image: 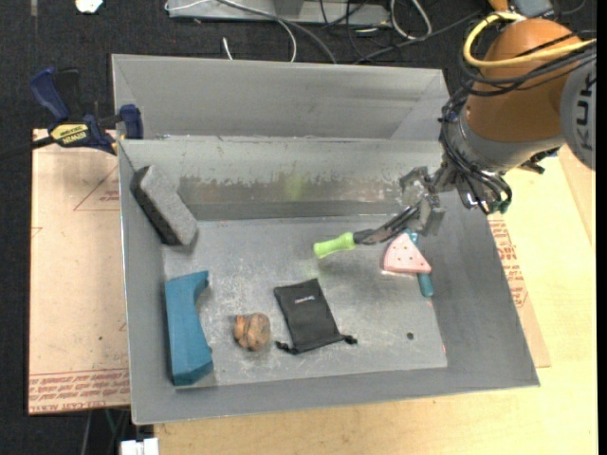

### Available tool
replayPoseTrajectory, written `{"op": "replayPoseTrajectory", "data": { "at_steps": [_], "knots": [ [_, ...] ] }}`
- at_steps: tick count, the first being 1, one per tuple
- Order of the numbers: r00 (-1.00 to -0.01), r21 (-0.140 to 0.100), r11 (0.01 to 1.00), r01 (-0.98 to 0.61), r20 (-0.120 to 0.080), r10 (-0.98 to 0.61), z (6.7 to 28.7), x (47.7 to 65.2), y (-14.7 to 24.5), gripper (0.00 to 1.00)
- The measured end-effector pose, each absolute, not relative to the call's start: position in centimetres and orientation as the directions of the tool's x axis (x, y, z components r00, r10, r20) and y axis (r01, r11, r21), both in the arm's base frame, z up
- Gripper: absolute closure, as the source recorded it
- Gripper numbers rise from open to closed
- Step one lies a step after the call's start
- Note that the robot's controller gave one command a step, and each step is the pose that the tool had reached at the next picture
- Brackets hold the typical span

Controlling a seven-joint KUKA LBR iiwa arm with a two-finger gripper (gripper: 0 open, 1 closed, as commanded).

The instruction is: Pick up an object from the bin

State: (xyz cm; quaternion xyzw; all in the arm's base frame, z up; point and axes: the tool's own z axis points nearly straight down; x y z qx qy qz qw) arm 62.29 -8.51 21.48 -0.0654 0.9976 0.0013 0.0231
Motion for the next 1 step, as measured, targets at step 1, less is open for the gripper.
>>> {"op": "replayPoseTrajectory", "data": {
  "at_steps": [1],
  "knots": [
    [-0.986,0.002,0.987,-0.163,-0.035,-0.163,18.41,58.37,-8.54,1.00]
  ]
}}
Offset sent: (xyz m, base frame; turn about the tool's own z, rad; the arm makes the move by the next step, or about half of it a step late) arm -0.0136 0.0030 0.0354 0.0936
